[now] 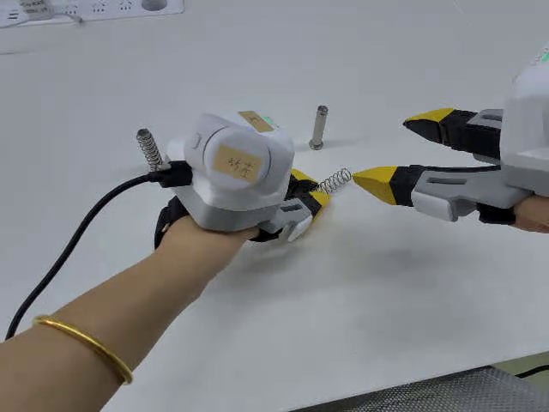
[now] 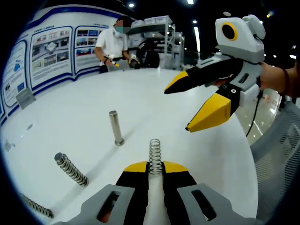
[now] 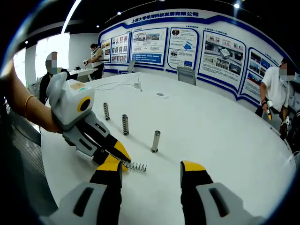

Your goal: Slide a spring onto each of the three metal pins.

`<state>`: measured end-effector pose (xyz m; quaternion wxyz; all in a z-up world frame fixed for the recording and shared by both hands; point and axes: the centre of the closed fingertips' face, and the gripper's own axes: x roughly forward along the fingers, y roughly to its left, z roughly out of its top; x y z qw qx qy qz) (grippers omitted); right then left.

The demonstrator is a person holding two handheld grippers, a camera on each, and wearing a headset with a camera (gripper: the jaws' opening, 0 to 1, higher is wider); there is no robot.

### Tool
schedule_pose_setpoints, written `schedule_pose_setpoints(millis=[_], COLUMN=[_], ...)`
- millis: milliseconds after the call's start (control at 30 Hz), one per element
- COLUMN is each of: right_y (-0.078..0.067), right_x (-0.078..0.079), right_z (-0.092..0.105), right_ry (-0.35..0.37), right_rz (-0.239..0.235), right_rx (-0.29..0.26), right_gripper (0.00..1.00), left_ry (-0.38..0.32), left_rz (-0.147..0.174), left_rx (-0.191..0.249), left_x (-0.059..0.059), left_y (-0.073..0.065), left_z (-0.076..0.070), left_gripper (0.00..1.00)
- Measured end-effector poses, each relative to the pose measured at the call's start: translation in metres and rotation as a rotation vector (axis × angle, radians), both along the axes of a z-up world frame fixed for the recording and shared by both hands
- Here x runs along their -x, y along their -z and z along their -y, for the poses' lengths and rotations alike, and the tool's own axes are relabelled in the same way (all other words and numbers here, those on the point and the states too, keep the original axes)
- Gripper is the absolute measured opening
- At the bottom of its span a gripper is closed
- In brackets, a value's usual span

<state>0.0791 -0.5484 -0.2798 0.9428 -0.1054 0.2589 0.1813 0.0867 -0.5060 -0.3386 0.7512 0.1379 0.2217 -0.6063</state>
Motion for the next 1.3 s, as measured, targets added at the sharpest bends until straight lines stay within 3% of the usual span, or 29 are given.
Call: schedule_pose_setpoints(millis=[233,467,600,867,1067,1300], right_y=[-0.006,-0.013,-0.021,-0.028,-0.041,-0.044], right_x=[-0.004,-0.007,-0.009,-0.014,-0.02,-0.021], right_z=[-0.006,-0.014,-0.023,-0.044,-0.053,-0.054], right_ry=[-0.008,0.007,0.031,0.024,0.05,0.055], right_rz=[0.003,0.003,-0.002,-0.027,-0.035,-0.043], right_rx=[-0.033,-0.112,-0.199,-0.314,-0.503,-0.545], right_gripper=[0.49,0.47,0.46,0.38,0.34,0.32], left_ry=[-0.018,-0.066,-0.1,-0.159,-0.19,-0.197], left_rz=[0.034,0.043,0.039,-0.049,-0.146,-0.189], left_rx=[0.034,0.088,0.12,0.249,0.362,0.414], left_x=[-0.004,-0.008,-0.01,-0.009,-0.009,-0.008], left_y=[-0.015,-0.032,-0.04,-0.061,-0.074,-0.079], left_z=[-0.013,-0.028,-0.037,-0.044,-0.047,-0.051], left_gripper=[0.1,0.1,0.1,0.1,0.1,0.1])
